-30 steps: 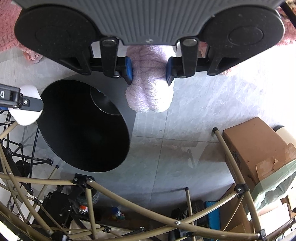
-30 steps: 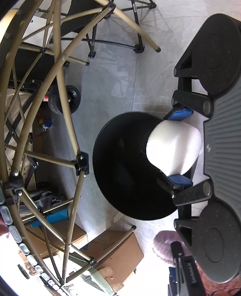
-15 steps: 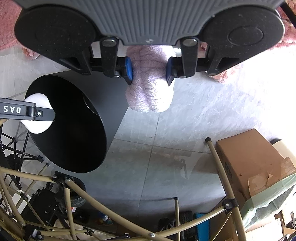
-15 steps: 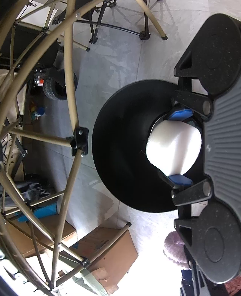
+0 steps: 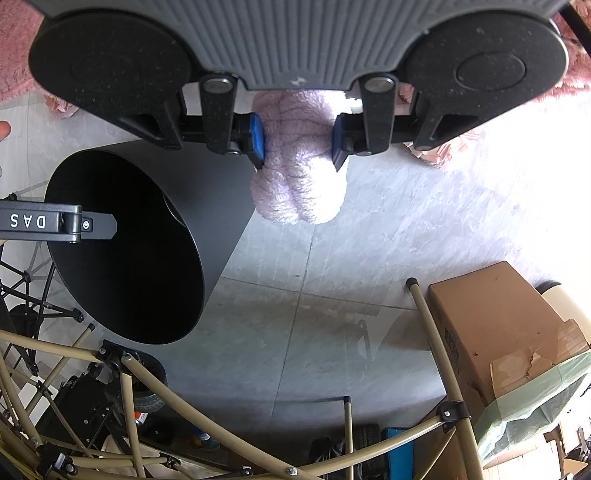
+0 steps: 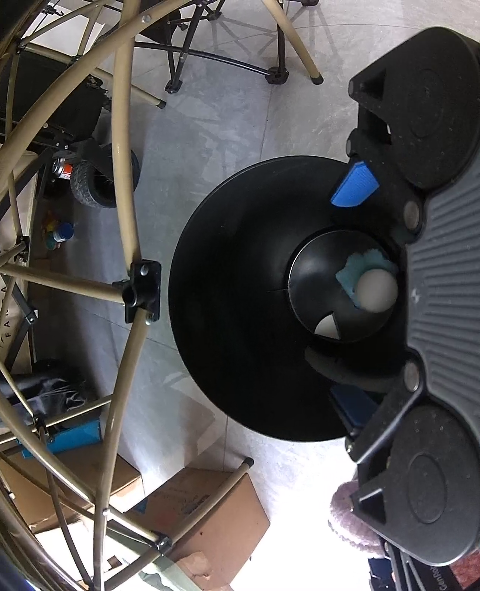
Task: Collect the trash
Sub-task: 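Open the right gripper to drop the white foam block into the bin, then move the left gripper over the bin and open it to drop the lavender towel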
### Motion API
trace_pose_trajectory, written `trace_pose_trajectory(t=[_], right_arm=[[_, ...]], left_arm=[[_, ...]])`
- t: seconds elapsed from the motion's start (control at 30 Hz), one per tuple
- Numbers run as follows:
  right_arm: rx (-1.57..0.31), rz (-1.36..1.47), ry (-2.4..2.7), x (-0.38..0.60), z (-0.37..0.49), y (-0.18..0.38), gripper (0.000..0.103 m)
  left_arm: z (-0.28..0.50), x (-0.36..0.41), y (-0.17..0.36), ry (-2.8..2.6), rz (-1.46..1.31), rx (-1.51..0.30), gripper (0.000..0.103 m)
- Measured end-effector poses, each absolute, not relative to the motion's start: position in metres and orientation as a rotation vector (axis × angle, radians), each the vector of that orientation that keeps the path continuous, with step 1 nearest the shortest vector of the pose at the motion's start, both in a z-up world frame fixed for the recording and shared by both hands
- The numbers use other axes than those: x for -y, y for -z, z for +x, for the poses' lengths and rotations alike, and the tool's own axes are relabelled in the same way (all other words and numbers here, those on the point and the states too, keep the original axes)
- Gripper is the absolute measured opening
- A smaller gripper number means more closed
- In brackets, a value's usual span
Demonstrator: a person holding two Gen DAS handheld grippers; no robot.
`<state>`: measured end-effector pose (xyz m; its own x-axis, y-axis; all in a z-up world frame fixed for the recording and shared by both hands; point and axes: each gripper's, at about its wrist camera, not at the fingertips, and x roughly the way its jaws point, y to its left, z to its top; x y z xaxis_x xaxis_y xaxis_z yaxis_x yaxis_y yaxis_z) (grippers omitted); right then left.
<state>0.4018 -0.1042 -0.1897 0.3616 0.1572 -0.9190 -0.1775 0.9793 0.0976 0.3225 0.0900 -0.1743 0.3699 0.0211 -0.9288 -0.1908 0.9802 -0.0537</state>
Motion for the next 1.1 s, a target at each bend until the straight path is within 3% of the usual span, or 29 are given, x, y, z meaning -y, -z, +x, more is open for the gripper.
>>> trace_pose_trajectory(t=[1.1], right_arm=[[-1.079, 0.018, -0.224, 0.13, 0.378, 0.156, 0.103]], left_arm=[[0.315, -0.061, 0.14, -0.07, -0.11, -1.08, 0.034]])
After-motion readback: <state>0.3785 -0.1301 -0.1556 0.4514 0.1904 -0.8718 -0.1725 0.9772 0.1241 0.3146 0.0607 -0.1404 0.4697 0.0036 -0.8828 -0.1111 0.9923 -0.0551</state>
